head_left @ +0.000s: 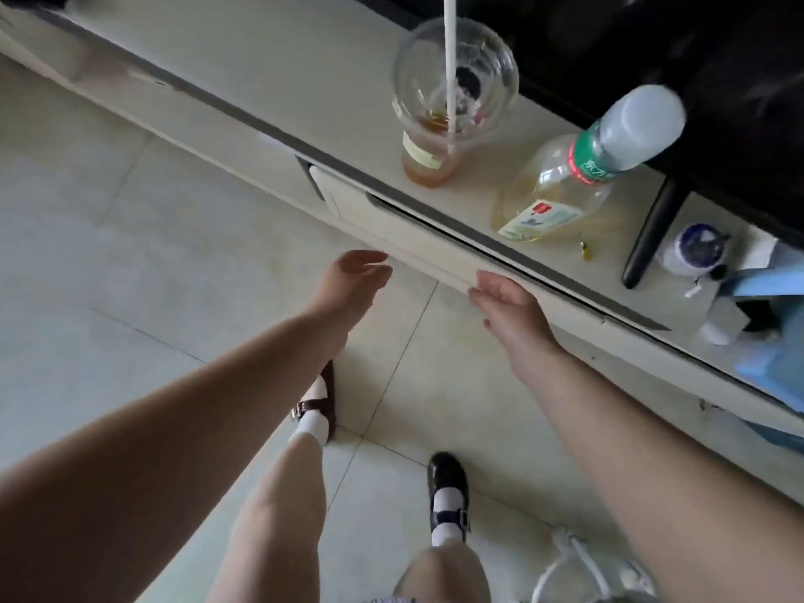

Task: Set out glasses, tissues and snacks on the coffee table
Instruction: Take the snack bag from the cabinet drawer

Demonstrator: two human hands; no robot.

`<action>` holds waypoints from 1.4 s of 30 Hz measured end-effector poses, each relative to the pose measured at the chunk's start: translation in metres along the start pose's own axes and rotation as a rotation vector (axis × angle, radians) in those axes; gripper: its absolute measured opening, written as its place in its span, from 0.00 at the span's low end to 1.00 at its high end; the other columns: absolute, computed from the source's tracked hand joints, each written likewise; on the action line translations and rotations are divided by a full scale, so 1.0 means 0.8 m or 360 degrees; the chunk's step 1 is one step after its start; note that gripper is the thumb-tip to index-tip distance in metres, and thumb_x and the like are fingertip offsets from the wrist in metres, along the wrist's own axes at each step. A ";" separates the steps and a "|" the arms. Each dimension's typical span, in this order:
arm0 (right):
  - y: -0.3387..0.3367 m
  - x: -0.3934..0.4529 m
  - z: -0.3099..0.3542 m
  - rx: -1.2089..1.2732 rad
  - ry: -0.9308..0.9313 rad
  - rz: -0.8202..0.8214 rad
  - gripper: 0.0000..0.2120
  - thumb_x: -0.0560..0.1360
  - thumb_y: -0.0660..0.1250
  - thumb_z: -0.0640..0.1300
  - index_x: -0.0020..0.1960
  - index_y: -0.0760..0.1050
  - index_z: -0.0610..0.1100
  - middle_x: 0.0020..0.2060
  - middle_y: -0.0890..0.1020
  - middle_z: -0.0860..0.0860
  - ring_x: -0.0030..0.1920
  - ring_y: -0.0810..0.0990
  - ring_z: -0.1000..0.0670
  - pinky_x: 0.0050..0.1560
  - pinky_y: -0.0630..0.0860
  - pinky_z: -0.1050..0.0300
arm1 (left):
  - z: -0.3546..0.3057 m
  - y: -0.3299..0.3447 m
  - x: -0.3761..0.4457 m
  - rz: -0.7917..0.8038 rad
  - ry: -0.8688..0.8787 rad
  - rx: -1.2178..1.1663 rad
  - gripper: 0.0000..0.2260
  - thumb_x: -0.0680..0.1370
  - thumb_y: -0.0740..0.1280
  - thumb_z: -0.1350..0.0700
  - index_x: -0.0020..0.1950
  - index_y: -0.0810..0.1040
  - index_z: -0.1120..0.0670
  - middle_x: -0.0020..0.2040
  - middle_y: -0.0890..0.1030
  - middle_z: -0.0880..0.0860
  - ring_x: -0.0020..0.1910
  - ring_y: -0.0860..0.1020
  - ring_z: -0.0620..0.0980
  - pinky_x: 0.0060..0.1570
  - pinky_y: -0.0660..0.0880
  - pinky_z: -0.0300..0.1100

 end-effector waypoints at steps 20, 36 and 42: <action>0.045 0.147 -0.059 -0.1518 -0.0660 -0.0327 0.27 0.76 0.57 0.38 0.74 0.58 0.42 0.72 0.61 0.43 0.73 0.59 0.43 0.70 0.61 0.49 | 0.016 0.101 0.172 0.0290 0.1181 0.2260 0.36 0.75 0.67 0.51 0.77 0.52 0.52 0.78 0.53 0.52 0.77 0.48 0.51 0.75 0.50 0.52; 0.058 0.083 -0.131 -0.1408 -0.0476 -0.0208 0.17 0.76 0.64 0.45 0.65 0.73 0.49 0.61 0.76 0.46 0.61 0.73 0.44 0.60 0.71 0.51 | 0.093 0.055 0.153 0.0173 0.1060 0.2018 0.14 0.73 0.69 0.47 0.58 0.81 0.47 0.57 0.78 0.52 0.60 0.71 0.53 0.63 0.64 0.44; 0.061 0.075 -0.150 -0.1182 -0.0360 -0.0258 0.16 0.77 0.64 0.44 0.64 0.75 0.49 0.59 0.79 0.47 0.58 0.77 0.45 0.58 0.73 0.52 | 0.100 0.047 0.141 0.0233 0.0879 0.2017 0.12 0.75 0.68 0.46 0.57 0.80 0.46 0.58 0.81 0.47 0.58 0.77 0.51 0.55 0.71 0.44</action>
Point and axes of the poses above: each hand's wrist, its own x-axis towards the middle knuckle, its own y-axis out of the palm, z = x × y, the point moved 7 cm from there along x, towards the middle knuckle
